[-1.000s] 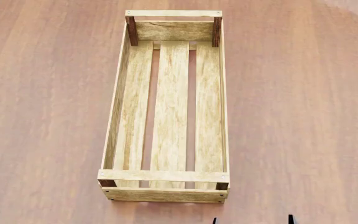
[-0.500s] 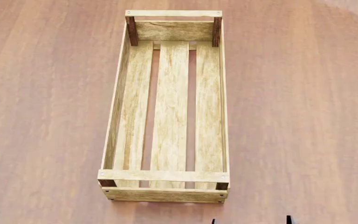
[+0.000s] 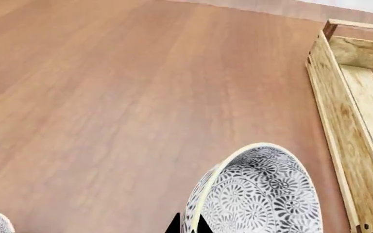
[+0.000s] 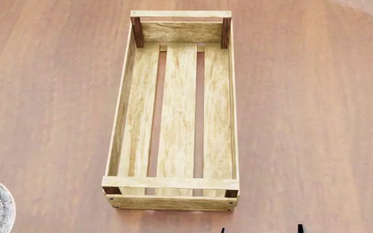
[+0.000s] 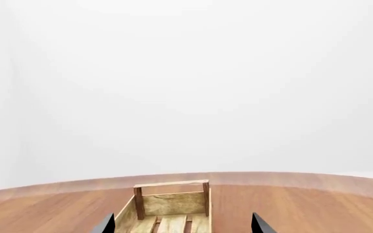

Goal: Stack the right bowl on the left bowl and place them in the tray.

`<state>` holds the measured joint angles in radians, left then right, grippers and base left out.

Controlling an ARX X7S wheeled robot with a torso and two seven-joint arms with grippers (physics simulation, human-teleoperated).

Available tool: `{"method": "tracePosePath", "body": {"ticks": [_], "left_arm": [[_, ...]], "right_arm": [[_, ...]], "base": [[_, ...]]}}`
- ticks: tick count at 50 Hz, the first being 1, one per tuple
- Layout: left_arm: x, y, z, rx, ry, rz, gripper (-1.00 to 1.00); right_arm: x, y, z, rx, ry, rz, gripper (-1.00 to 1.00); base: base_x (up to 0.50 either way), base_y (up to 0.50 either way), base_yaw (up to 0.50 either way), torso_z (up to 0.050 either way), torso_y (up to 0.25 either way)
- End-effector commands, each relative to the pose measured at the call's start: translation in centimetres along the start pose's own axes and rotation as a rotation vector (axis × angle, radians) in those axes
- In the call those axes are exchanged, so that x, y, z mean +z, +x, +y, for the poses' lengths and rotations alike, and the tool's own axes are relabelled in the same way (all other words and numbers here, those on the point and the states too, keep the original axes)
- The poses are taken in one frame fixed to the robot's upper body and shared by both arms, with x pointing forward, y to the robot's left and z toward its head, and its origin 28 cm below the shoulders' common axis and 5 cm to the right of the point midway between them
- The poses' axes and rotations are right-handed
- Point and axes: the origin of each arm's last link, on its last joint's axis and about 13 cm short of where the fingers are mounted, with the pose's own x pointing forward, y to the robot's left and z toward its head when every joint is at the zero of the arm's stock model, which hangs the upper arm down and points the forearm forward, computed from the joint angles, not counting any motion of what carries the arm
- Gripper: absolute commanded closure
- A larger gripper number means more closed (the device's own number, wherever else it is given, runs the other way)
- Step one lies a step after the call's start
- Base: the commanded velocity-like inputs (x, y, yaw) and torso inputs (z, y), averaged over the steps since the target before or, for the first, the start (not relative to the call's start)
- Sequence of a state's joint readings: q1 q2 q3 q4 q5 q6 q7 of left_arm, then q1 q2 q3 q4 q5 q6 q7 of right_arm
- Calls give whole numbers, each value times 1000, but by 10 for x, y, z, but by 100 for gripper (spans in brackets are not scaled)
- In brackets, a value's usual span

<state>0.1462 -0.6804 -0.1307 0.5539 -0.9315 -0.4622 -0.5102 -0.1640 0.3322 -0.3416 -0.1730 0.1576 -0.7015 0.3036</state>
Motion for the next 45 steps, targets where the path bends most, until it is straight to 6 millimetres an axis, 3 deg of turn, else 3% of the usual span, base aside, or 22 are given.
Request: {"method": "tracePosePath", "body": {"ticks": [1, 10, 15, 20, 36, 45], "left_arm": [[51, -11, 21, 92, -20, -207, 100], [73, -32, 55, 281, -125, -252, 100], [89, -56, 77, 398, -168, -316, 100], [90, -68, 90, 460, -205, -330, 100], [79, -45, 107, 504, -387, -216, 100], [85, -27, 108, 486, -446, -175, 100]], "right_arm": [[0, 2, 1, 16, -8, -15, -100], [0, 2, 2, 29, -4, -12, -100], [-1, 1, 4, 36, 3, -12, -100], [-1, 0, 5, 40, 9, -11, -100], [0, -2, 4, 35, 4, -12, -100], [1, -3, 3, 32, 1, -11, -100]], "base": [[0, 0, 0, 0, 0], [0, 0, 0, 0, 0], [0, 0, 0, 0, 0], [0, 0, 0, 0, 0], [0, 0, 0, 0, 0], [0, 0, 0, 0, 0]]}}
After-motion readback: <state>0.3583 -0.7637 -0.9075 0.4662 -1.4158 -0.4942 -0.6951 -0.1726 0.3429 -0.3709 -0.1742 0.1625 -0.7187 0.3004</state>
